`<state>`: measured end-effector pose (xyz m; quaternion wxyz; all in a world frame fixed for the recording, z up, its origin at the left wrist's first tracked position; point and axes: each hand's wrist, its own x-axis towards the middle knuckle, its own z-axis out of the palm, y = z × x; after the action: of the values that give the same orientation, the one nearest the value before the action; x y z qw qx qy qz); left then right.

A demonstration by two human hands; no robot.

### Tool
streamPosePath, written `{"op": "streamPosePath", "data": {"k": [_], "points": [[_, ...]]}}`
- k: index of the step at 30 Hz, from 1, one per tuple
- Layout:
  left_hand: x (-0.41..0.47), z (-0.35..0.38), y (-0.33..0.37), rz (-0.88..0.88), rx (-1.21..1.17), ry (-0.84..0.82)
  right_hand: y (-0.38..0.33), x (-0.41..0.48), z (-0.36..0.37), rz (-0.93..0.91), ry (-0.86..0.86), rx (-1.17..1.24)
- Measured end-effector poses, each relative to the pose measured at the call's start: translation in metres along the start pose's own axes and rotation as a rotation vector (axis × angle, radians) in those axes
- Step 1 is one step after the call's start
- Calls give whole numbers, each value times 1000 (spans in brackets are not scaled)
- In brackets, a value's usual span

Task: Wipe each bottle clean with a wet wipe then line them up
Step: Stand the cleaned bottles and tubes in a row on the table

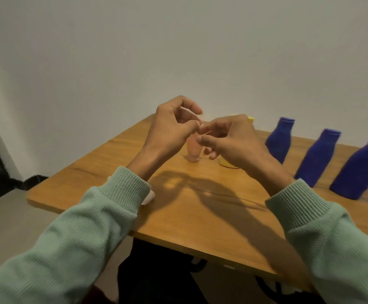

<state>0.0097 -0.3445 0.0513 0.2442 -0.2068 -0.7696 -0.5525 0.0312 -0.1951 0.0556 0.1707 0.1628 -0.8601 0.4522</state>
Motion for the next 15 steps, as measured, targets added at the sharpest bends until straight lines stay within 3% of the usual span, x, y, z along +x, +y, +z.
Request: {"op": "streamPosePath", "data": {"k": [15], "points": [[39, 150, 87, 240, -50, -316, 29, -37, -164, 96, 372, -211]]}}
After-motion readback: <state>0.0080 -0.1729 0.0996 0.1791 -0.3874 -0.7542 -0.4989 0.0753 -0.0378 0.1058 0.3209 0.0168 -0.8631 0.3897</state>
